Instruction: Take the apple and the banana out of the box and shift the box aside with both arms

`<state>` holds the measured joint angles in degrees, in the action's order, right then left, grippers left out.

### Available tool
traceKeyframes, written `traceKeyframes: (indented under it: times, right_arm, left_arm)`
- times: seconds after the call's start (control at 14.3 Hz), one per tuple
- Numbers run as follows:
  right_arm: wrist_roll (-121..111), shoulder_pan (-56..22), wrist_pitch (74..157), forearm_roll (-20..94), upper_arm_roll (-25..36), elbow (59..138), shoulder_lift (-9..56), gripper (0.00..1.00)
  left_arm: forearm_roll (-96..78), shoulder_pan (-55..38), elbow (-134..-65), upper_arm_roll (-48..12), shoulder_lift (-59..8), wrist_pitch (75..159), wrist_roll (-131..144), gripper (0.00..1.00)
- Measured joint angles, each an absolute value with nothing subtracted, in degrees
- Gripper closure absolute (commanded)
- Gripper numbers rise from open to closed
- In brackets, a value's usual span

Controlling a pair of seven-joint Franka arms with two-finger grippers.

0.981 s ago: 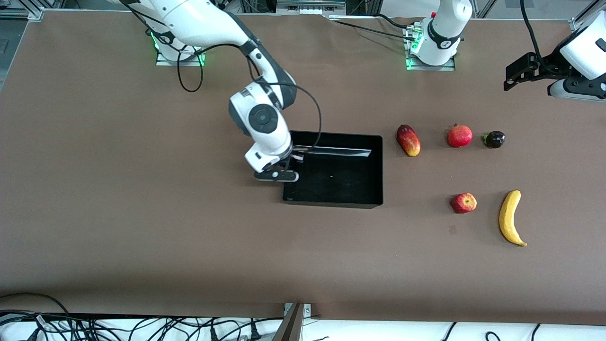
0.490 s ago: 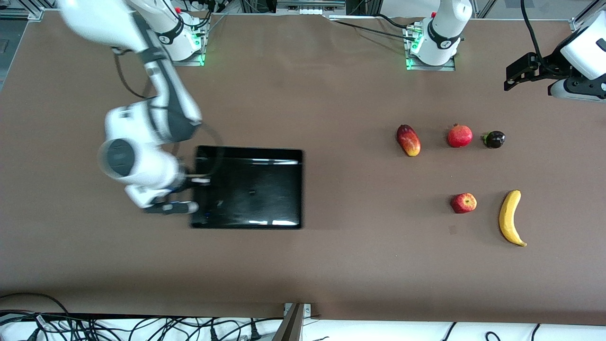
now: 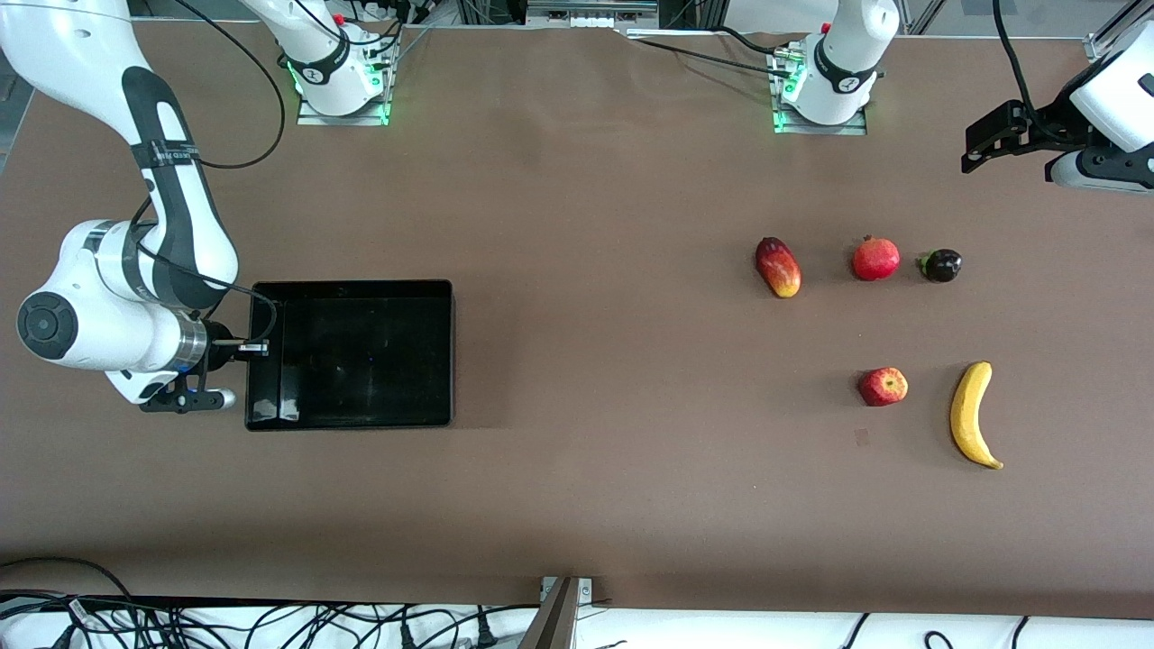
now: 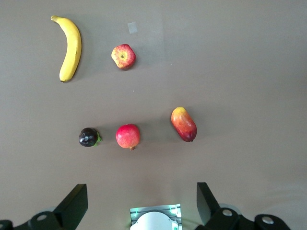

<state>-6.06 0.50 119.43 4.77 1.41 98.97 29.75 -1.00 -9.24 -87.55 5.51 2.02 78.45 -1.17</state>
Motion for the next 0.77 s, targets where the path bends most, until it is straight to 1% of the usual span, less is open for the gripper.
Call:
traceKeyframes:
  times: [0.35, 0.42, 0.49, 0.56, 0.77]
  right_arm:
    - [-6.3, 0.5, 126.1, 5.5, 2.3, 106.4, 27.7, 1.0]
    - [-6.4, 0.5, 127.0, 5.6, 2.3, 107.4, 27.3, 0.95]
    - [-6.4, 0.5, 127.3, 5.7, 2.3, 107.9, 27.0, 0.49]
    - [-6.4, 0.5, 127.4, 5.7, 2.3, 108.0, 26.9, 0.0]
    - [-6.4, 0.5, 125.7, 5.6, 2.3, 105.8, 26.1, 0.0]
  left_arm:
    - [-1.0, -9.2, -87.5, 5.6, 2.0, 78.4, -1.2, 0.0]
    - [-1.0, -9.2, -87.6, 5.6, 2.0, 78.4, -1.2, 0.0]
    - [-1.0, -9.2, -87.5, 5.6, 2.0, 78.4, -1.2, 0.0]
    - [-1.0, -9.2, -87.6, 5.6, 2.0, 78.4, -1.2, 0.0]
    - [-1.0, -9.2, -87.6, 5.6, 2.0, 78.4, -1.2, 0.0]
